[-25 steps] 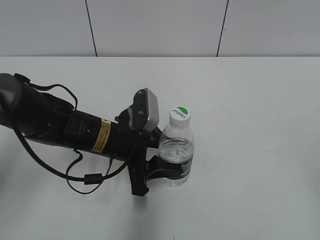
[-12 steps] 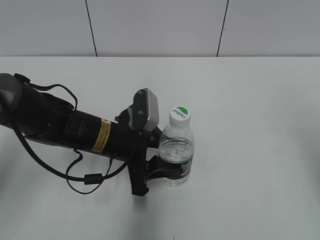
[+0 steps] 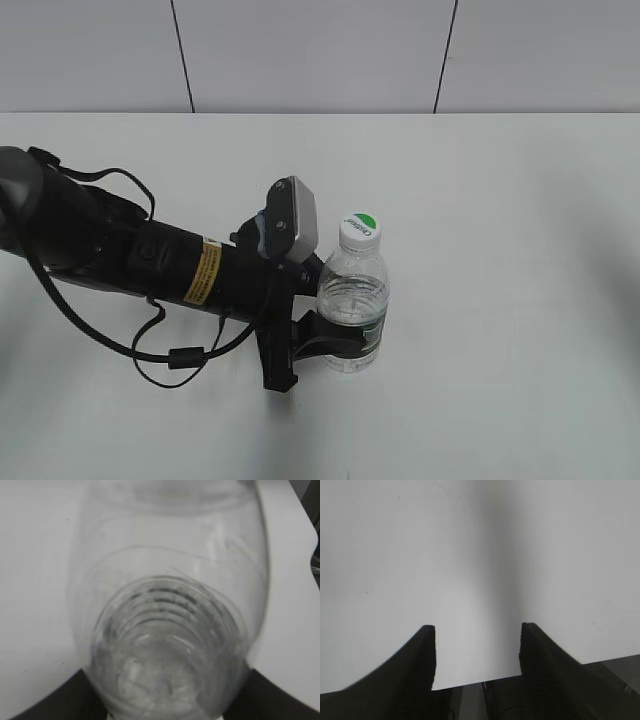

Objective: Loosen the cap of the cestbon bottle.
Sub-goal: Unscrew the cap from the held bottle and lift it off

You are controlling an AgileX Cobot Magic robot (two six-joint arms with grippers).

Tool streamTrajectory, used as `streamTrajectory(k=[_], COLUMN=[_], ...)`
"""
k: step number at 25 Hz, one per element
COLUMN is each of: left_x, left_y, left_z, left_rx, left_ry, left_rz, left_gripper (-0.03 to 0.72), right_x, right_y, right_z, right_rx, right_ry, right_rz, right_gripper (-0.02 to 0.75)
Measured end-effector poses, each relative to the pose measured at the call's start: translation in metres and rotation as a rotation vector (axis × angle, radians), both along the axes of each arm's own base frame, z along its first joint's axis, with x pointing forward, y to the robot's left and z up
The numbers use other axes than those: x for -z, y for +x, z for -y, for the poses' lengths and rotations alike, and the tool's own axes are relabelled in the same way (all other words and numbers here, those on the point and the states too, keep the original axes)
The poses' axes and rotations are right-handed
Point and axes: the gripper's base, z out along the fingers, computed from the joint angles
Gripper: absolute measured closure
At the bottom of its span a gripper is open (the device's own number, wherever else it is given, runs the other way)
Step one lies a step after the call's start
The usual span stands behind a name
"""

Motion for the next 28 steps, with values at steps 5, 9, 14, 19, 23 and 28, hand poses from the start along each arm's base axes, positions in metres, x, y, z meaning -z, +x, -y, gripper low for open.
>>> streamTrajectory(k=[5, 9, 14, 19, 23, 28], left_x=[0.0, 0.0, 0.0, 0.0, 0.0, 0.0], left_y=[0.0, 0.0, 0.0, 0.0, 0.0, 0.0], left_z=[0.0, 0.0, 0.0, 0.0, 0.0, 0.0], left_rx=[0.0, -0.001, -0.001, -0.001, -0.002, -0.002], left_ry=[0.0, 0.0, 0.0, 0.0, -0.001, -0.001], left_rz=[0.0, 0.0, 0.0, 0.0, 0.0, 0.0], left_gripper=[0.315, 0.316, 0.316, 0.316, 0.316, 0.316], right_x=[0.001, 0.003, 0.005, 0.006, 0.004, 0.008], right_y=[0.034, 0.049, 0.052, 0.045, 0.042, 0.042], right_z=[-0.006, -0.021, -0.061, -0.121, -0.163, -0.202], right_rx=[-0.018, -0.077, -0.222, -0.429, -0.553, -0.642], right_ry=[0.042, 0.156, 0.184, 0.178, 0.179, 0.148], right_rz=[-0.031, -0.049, -0.069, -0.094, -0.098, -0.1], right_gripper=[0.357, 0.365, 0.365, 0.365, 0.365, 0.365])
